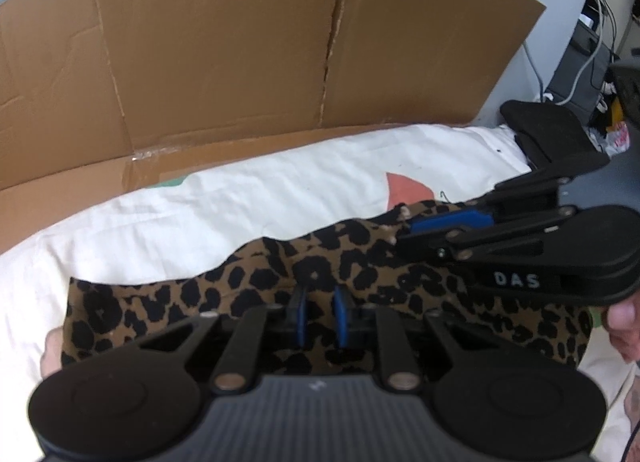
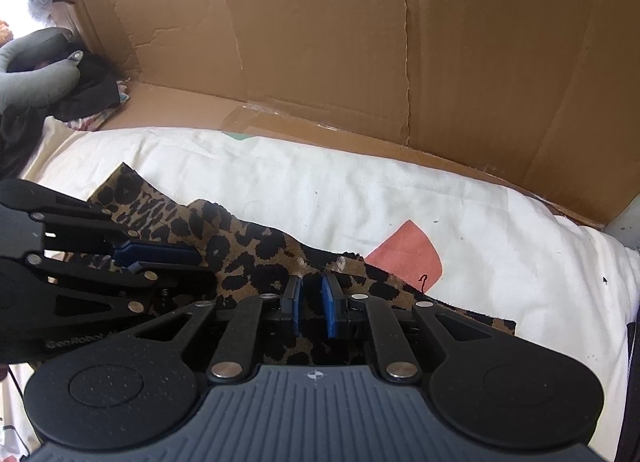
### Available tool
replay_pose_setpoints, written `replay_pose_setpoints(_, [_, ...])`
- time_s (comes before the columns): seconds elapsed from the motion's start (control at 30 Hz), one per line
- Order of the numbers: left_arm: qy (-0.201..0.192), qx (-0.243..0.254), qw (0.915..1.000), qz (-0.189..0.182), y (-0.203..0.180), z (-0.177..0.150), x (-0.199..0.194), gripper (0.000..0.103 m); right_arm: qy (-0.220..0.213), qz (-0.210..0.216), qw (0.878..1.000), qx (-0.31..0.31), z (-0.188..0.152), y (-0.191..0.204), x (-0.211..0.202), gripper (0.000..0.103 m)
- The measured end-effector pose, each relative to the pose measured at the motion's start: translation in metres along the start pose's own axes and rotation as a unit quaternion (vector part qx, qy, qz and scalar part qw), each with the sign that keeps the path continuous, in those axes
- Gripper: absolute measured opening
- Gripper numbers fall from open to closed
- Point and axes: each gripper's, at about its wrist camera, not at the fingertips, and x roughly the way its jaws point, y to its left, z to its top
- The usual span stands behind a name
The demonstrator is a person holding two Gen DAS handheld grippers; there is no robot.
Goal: Fold clothes
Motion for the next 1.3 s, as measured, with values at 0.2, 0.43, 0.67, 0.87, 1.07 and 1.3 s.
replay_pose_setpoints(0.2, [0.002,-0.003,1.0,0.001,0.001,0.0,0.0,0.018,-0.028,0.019,0.999,0.007,-0.007,0.0,-0.023,0.035])
replay_pose_setpoints(0.43, [0.002,-0.007,1.0,-0.002,0.002,0.0,0.0,0.018,-0.034,0.054,0.998,-0.011,-0.04,0.003,-0.043,0.035])
replay_pose_setpoints(0.67, [0.002,-0.008,1.0,-0.003,0.003,0.0,0.001,0.018,-0.01,0.041,0.999,-0.032,-0.082,0.003,-0.052,0.036])
replay_pose_setpoints(0.87, [0.002,-0.006,1.0,-0.004,0.003,0.0,0.002,0.018,0.006,0.016,0.999,-0.031,-0.113,-0.011,-0.066,0.036])
replay_pose_setpoints(1.07, [0.005,-0.007,0.9999,-0.008,0.005,0.003,-0.005,0.017,0.01,-0.015,0.999,-0.026,-0.126,-0.029,-0.078,0.036])
replay_pose_setpoints(1.3, [-0.015,-0.019,0.9996,-0.014,0.012,0.0,-0.054,0.017,0.005,-0.033,0.999,0.002,-0.131,-0.033,-0.094,0.036])
